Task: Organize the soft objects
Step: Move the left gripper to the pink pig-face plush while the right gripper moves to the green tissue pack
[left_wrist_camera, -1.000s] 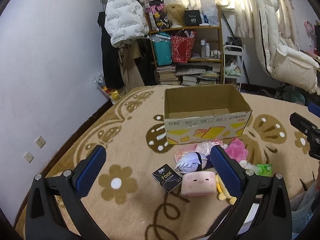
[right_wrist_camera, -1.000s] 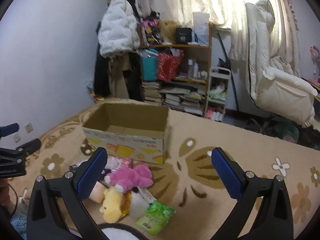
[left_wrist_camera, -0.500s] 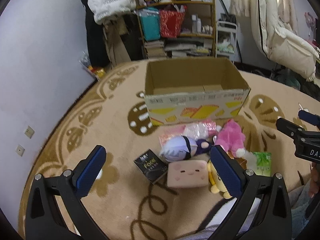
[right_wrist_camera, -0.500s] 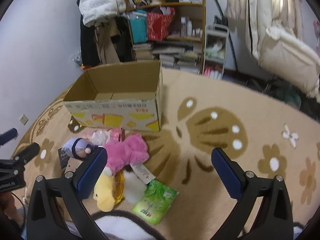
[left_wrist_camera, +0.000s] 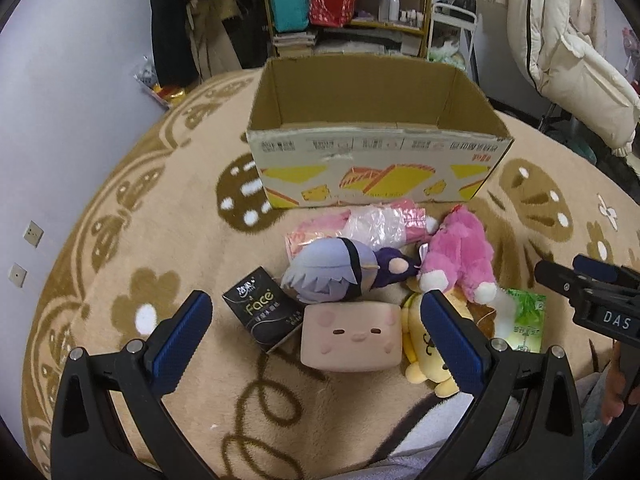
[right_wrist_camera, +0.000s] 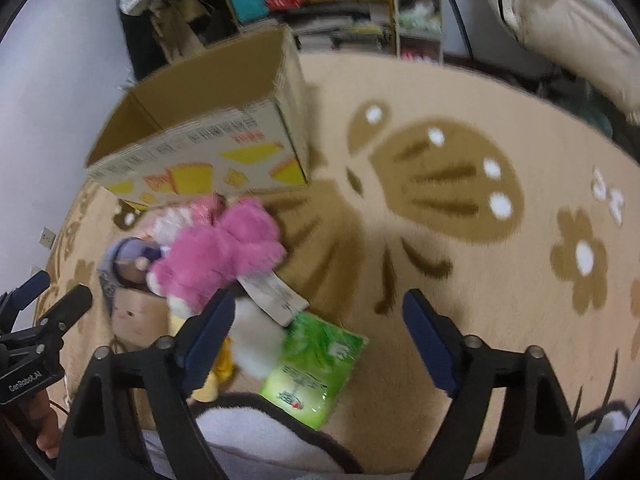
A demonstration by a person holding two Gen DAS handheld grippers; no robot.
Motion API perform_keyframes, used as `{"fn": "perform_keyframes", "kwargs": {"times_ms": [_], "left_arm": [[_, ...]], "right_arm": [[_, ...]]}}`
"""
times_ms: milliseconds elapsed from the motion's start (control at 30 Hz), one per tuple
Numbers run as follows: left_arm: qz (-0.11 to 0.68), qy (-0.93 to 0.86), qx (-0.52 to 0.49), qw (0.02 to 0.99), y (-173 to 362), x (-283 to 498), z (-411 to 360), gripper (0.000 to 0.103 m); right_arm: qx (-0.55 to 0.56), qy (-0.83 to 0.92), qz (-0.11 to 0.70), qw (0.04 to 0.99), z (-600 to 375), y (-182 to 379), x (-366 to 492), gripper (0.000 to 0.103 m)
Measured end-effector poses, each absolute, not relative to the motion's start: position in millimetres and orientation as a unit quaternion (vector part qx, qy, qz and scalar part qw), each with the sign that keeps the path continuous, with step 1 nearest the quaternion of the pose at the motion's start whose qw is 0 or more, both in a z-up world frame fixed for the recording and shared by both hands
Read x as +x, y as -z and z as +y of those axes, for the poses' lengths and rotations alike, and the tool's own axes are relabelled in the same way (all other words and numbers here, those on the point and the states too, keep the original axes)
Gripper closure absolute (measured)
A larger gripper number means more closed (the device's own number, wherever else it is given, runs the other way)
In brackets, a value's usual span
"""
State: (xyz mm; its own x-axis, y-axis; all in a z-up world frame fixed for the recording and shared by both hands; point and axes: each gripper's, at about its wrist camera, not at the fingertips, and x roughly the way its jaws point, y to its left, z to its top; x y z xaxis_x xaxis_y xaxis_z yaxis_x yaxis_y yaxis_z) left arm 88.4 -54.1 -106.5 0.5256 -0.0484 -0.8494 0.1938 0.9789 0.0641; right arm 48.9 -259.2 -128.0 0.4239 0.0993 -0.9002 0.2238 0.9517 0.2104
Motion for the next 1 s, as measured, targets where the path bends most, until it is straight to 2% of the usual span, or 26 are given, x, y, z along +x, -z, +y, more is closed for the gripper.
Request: {"fn": "perform_keyframes", "kwargs": {"times_ms": [67, 167, 200, 667, 867, 1000], "left_arm": [[0.493, 0.068, 0.077, 0.864, 113, 92, -55, 0.000], [0.507, 0.065, 0.075, 0.856, 122, 97, -54, 0.000], [0.510, 0.063, 0.074, 0.854, 125, 99, -53, 0.000], [0.562, 0.059, 0.054, 0.823, 165, 112, -54, 0.000], [0.573, 0.059, 0.043, 0.816, 174, 114, -51, 0.000], [0.578, 0.061, 0.036, 0.813, 176, 114, -50, 0.001]], "right_arm": [[0.163, 0.041, 0.549, 0.819, -266, 138, 50, 0.021], [0.181, 0.048, 0.572, 0.798, -273, 155, 53, 0.042], [0.192, 0.046, 0.580, 0.790, -276, 161, 53, 0.045], [0.235, 0.015, 0.611, 0.755, -271, 190, 58, 0.045], [0.233, 0.009, 0.603, 0.763, -271, 188, 58, 0.053], [0.223, 0.012, 0.594, 0.773, -266, 182, 60, 0.054]]}}
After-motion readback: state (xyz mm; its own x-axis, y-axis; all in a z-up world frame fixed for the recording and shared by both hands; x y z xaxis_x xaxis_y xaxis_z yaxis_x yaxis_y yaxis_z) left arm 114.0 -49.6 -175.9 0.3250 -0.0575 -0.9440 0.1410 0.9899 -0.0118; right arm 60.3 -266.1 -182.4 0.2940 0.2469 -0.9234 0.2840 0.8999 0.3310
